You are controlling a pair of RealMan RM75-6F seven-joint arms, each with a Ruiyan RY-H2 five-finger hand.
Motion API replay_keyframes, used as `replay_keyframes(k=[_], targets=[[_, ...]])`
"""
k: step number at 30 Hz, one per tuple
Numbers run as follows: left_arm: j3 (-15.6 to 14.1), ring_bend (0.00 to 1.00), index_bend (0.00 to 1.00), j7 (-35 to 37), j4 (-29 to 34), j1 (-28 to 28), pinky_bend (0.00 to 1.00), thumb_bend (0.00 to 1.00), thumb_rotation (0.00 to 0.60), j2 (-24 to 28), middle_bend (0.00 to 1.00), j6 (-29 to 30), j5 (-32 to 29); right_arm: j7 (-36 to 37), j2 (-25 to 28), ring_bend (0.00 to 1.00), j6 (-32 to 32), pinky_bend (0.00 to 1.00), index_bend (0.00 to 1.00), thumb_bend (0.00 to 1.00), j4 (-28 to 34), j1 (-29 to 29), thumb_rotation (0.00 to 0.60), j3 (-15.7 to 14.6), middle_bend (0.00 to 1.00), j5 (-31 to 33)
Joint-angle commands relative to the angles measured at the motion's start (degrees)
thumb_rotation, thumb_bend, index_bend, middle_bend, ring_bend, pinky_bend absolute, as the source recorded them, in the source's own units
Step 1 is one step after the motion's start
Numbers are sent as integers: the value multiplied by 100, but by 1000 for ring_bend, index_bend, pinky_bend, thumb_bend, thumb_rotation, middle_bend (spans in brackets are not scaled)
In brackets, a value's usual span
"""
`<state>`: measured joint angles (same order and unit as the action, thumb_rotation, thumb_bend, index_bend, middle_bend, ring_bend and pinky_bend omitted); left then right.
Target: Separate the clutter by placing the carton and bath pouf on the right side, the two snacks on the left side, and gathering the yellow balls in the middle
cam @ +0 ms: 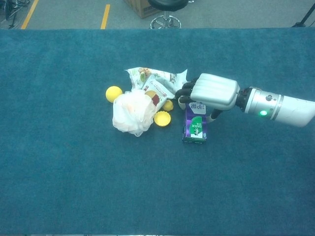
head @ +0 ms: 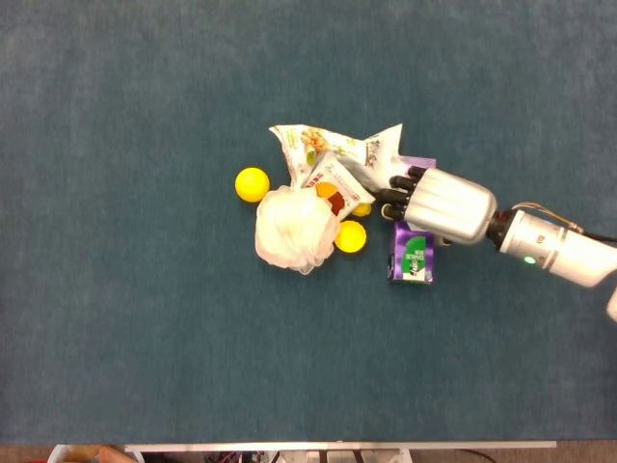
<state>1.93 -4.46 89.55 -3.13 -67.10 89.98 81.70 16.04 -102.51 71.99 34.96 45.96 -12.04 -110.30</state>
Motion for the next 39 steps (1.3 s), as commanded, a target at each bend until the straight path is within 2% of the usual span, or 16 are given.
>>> replay_keyframes(k=[1, 6, 13, 19, 26, 30, 35, 39], targets=[[1, 90, 320, -1, -6, -1, 197, 445, 600, -6, 190, -2, 0, -64, 124, 588, 54, 480, 588, 0, 136, -39, 600, -27, 730, 19], [6, 90, 320, -16, -10, 14, 197, 445, 600, -24, 190, -24, 11, -334, 555, 590, 185, 481, 589, 0, 747, -107, 600, -82, 732, 11], [4, 90, 320, -79, -4, 44, 197, 445, 600, -70, 190, -50, 49, -1071, 1503, 590, 103, 481, 589, 0, 2266, -241, 600, -244, 732, 11], [9, 90, 320, -154, 23, 80, 197, 446, 600, -110, 190, -74, 81, -1809, 2410, 590, -192, 481, 588, 0, 3789, -426, 600, -485, 731, 81], [25, 90, 320, -202, 41, 106, 197, 445, 600, -141, 190, -73, 99, -2378, 3182, 590, -684, 482, 588, 0, 5014, -669, 600, -780, 731, 315], [35, 90, 320, -215, 54, 118, 197, 445, 600, -151, 190, -63, 113, -2565, 3352, 590, -873, 483, 589, 0, 5288, -795, 600, -826, 731, 425], [41, 90, 320, -228, 70, 116, 197, 445, 600, -147, 190, -53, 105, -2575, 3420, 589, -1069, 483, 588, 0, 5342, -904, 600, -870, 727, 454], [45, 90, 320, -222, 80, 104, 197, 445, 600, -133, 189, -30, 102, -2625, 3552, 548, -1375, 484, 551, 0, 5447, -903, 600, -908, 662, 539]])
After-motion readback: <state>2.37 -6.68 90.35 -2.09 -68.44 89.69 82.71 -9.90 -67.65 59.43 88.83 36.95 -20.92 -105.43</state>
